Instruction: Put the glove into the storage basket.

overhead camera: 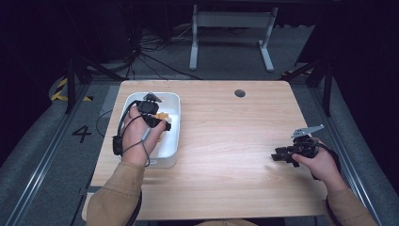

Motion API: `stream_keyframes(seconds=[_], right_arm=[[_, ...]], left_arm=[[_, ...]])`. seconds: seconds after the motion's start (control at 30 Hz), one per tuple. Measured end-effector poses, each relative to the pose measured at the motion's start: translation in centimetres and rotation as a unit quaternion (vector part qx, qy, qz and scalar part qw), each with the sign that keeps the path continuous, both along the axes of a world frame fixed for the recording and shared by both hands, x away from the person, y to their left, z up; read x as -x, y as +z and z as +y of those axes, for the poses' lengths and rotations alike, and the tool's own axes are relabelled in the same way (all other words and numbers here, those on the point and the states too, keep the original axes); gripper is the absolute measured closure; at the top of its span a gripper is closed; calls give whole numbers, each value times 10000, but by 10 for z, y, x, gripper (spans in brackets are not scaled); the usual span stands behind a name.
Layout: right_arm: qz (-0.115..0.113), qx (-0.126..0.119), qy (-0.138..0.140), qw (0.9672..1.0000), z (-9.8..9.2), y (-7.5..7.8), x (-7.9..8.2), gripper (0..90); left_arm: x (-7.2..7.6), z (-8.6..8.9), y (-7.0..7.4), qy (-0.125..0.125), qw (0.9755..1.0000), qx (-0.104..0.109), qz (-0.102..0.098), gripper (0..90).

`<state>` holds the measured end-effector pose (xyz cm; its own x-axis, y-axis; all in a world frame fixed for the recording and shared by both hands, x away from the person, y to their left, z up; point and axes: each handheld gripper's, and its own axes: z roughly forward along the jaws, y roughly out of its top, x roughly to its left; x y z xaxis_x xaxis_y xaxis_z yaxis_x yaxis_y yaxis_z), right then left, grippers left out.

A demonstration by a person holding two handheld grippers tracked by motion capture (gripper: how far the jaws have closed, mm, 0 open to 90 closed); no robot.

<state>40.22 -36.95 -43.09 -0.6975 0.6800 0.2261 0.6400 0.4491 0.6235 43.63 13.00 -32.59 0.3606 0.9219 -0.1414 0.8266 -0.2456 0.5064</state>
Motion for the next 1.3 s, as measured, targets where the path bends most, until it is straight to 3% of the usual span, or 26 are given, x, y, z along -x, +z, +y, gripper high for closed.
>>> stream_keyframes(seconds=[0.13, 0.27, 0.5, 0.6, 0.63, 0.67, 0.87, 1.0, 1.1, 1.3], right_arm=[[-3, -5, -8, 10000, -1, 0, 2, 564], [-2, -10, -41, 10000, -3, 0, 4, 564], [4, -30, -29, 10000, -3, 1, 4, 565], [25, -35, -27, 10000, -3, 0, 5, 569], [49, -36, -25, 10000, -4, 0, 5, 571], [58, -44, -41, 10000, -4, 0, 5, 571], [69, -62, -50, 9999, -4, 0, 5, 571], [89, -53, -51, 9999, -4, -1, 5, 573], [139, -55, -53, 9999, -4, -2, 5, 576], [141, -52, -33, 9999, -4, -3, 4, 582]], left_arm=[[6, -14, 8, -355, 9992, 161, -91, 325], [13, -30, 12, -754, 9969, 64, -229, 321], [27, -56, 15, -1364, 9900, 119, -344, 319], [32, -66, 13, -1715, 9839, 139, -485, 309], [33, -70, 12, -1918, 9800, 84, -519, 308], [35, -72, 12, -2010, 9779, 78, -570, 316], [44, -83, 7, -2428, 9681, 198, -594, 318], [48, -90, 0, -2818, 9569, 296, -637, 319], [49, -94, -6, -2953, 9525, 379, -640, 319], [54, -101, -24, -3102, 9478, 457, -580, 344]])
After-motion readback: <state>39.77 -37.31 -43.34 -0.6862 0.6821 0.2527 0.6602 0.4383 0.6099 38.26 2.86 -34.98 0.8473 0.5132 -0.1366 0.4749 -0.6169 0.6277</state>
